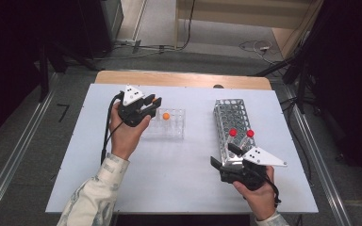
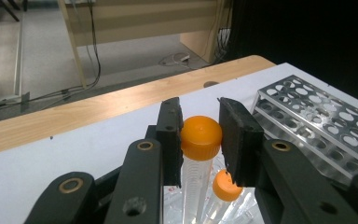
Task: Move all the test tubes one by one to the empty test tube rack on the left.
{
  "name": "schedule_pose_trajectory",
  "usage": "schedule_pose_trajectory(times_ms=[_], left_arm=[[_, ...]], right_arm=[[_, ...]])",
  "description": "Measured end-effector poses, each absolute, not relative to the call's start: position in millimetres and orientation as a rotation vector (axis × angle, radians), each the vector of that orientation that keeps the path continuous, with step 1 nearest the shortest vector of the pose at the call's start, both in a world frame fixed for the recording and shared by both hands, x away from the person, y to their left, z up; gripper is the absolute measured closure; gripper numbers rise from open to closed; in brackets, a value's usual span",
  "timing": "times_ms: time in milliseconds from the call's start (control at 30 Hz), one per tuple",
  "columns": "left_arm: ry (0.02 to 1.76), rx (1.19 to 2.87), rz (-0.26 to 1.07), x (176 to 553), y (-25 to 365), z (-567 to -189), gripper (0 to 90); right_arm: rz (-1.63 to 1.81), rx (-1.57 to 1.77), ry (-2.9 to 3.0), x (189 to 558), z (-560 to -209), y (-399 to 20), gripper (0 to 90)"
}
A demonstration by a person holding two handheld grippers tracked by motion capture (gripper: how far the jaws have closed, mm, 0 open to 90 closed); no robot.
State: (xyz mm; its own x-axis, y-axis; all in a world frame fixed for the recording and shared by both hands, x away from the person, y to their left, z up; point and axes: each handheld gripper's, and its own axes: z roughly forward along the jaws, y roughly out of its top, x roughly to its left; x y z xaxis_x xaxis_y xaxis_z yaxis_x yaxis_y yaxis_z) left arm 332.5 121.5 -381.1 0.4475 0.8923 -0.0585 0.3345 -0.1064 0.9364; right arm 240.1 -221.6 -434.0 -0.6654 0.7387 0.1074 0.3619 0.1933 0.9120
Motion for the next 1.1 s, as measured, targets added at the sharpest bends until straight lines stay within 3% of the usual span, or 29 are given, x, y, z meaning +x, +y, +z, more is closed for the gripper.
schedule_pose_trajectory(times_ms=[467, 767, 967, 1100], left_arm=[[1.092, 1.727, 0.701, 329, 112, -417, 70.8], [1.105, 1.717, 0.669, 329, 114, -420, 67.3], [1.106, 1.683, 0.626, 326, 115, -417, 59.4], [1.117, 1.651, 0.530, 322, 115, -412, 40.2]], right_arm=[[1.463, 1.042, 2.119, 240, -434, -223, 18.5], [1.457, 1.044, 2.124, 241, -436, -222, 18.5], [1.458, 1.047, 2.119, 240, -435, -224, 18.6], [1.456, 1.052, 2.108, 240, -434, -228, 18.7]])
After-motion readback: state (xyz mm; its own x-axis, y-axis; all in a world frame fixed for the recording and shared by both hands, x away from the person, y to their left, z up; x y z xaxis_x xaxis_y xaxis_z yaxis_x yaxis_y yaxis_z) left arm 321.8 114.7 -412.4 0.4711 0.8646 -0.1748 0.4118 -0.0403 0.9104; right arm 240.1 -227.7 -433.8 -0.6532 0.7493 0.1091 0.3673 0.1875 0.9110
